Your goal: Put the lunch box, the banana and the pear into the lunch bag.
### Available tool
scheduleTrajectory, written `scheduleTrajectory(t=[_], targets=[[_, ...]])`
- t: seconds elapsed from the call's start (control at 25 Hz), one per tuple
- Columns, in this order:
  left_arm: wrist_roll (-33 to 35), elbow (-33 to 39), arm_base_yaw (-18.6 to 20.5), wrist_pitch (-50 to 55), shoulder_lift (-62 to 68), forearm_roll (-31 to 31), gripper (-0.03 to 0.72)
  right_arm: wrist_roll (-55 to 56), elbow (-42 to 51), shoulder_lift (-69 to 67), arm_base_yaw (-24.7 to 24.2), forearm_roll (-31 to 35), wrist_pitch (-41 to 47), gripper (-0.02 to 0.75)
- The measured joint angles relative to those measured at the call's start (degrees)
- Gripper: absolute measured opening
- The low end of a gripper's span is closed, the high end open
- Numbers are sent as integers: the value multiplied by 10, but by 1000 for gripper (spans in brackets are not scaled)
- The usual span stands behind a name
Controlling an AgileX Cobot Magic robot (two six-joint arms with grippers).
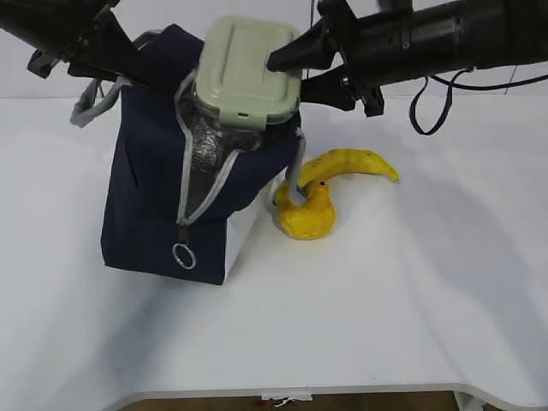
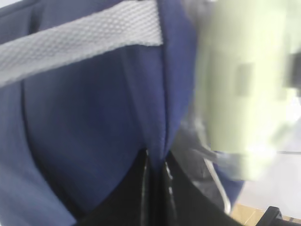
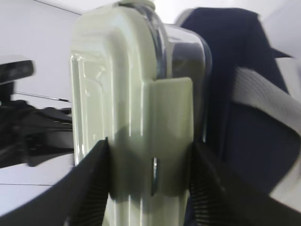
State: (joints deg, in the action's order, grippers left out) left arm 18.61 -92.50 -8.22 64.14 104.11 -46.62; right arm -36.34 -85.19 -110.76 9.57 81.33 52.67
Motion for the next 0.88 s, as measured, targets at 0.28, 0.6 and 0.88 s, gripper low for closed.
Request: scheduleTrajectory(t=[0.28, 0.6, 0.88], targets=[[5, 0, 1, -33, 0, -18, -4, 0, -20, -7, 1, -121, -11, 386], [37, 0, -6, -45, 3, -39, -4, 15, -55, -9, 46, -174, -13, 386], [52, 0, -7, -46, 3, -41, -6, 27, -57, -28, 66, -181, -41, 386]])
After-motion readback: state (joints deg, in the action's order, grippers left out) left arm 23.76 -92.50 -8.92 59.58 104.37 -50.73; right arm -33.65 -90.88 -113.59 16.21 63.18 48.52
